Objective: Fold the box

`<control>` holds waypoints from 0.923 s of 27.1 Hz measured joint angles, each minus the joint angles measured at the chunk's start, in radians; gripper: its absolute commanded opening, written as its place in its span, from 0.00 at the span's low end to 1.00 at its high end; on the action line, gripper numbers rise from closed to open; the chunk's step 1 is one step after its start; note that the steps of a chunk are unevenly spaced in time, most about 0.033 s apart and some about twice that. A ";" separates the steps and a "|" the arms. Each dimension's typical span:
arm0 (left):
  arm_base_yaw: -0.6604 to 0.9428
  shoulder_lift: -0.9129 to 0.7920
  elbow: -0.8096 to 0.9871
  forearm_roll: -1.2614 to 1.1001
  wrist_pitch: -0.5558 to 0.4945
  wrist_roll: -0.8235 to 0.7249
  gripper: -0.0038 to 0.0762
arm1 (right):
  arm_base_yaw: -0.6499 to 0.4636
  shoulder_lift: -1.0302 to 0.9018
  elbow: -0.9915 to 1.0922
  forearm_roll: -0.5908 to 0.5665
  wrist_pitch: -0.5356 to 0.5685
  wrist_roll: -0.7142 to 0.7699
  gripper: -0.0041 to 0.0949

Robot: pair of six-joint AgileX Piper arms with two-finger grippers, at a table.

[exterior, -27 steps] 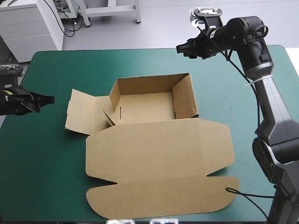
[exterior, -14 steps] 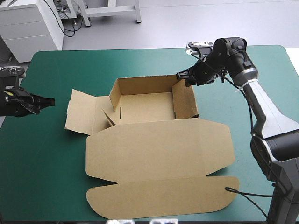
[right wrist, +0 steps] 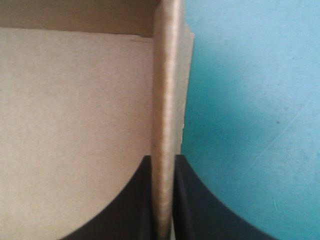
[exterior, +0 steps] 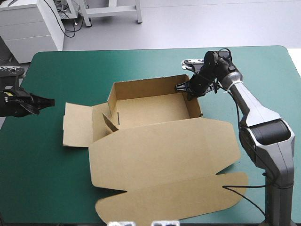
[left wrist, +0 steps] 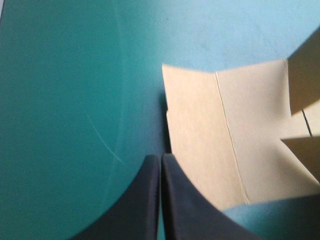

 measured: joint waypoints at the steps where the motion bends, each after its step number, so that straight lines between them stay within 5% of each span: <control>1: 0.015 0.002 0.000 -0.003 -0.011 -0.016 0.04 | 0.000 0.000 0.000 0.000 -0.001 -0.002 0.02; 7: 0.160 0.011 0.000 -0.114 -0.040 -0.014 0.04 | -0.010 -0.031 0.001 0.046 0.006 -0.011 0.02; 12: 0.318 0.057 0.000 -0.442 -0.016 0.114 0.04 | -0.101 -0.151 0.000 0.173 0.008 -0.034 0.02; 25: 0.296 0.147 0.000 -1.098 0.128 0.305 0.04 | -0.217 -0.329 -0.002 0.405 0.011 -0.118 0.02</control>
